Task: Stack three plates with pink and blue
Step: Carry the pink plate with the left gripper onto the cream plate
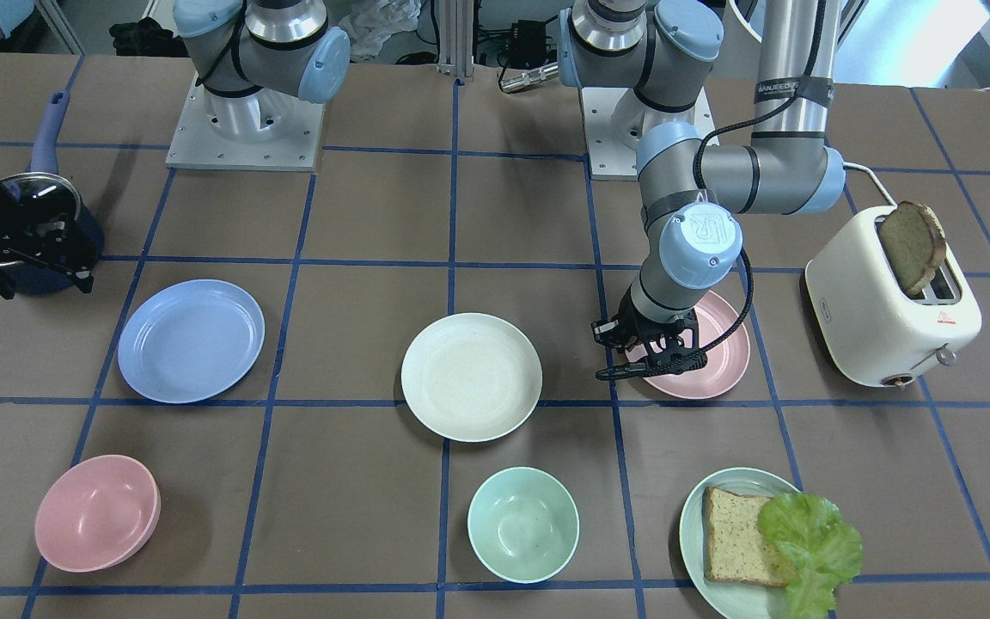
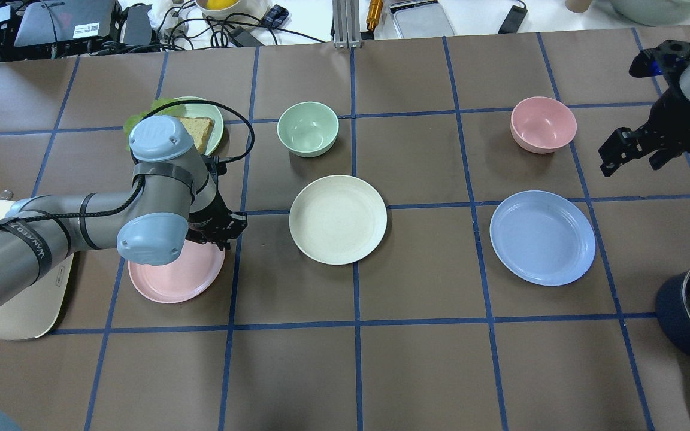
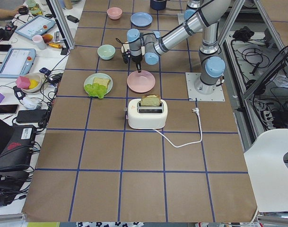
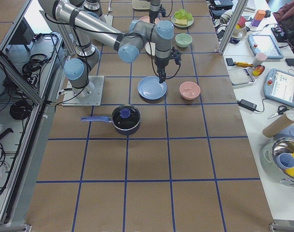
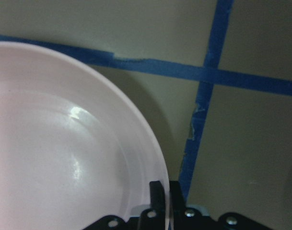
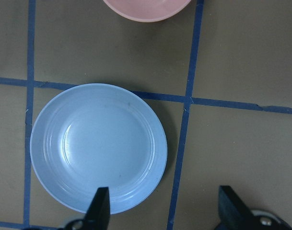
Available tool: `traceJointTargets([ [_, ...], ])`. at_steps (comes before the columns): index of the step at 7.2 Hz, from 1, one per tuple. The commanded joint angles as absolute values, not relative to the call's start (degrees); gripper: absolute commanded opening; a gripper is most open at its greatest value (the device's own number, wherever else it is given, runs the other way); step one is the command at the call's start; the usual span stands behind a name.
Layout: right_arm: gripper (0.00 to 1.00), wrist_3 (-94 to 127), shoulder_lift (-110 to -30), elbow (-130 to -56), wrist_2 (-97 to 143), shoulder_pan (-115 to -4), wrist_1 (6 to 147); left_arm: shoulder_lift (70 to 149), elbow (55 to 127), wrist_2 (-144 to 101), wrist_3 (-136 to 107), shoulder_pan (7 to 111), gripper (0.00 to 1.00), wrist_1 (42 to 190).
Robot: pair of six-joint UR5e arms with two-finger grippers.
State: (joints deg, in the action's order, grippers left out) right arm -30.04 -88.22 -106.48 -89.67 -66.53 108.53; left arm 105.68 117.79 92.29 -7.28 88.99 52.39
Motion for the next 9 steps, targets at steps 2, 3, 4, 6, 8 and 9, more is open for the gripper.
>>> traceJointTargets([
  [2, 0.79, -34.4, -87.9, -113.8, -89.5, -64.7, 117.9, 103.8, 114.1, 93.9, -6.6, 94.8, 0.0, 55.2],
  [3, 0.78, -34.5, -87.7, -115.4, -89.1, -63.6, 119.6, 104.6, 109.9, 95.8, -6.7, 98.7, 0.0, 58.3],
  [4, 0.76, -34.9, -86.6, -116.3, -88.9, -62.8, 121.4, 105.4, 104.0, 96.2, -7.4, 102.5, 0.0, 64.7],
  [6, 0.7, -34.7, -84.4, -116.4, -88.7, -62.6, 122.2, 108.1, 93.8, 95.9, -10.6, 109.0, 0.0, 72.7],
  [8, 0.67, -34.3, -82.6, -116.4, -86.5, -62.6, 122.3, 113.4, 86.3, 95.8, -11.7, 115.9, 0.0, 75.4],
  [9, 0.63, -34.3, -81.4, -116.3, -86.1, -62.6, 122.3, 116.3, 83.1, 95.9, -13.9, 118.0, 0.0, 75.4],
])
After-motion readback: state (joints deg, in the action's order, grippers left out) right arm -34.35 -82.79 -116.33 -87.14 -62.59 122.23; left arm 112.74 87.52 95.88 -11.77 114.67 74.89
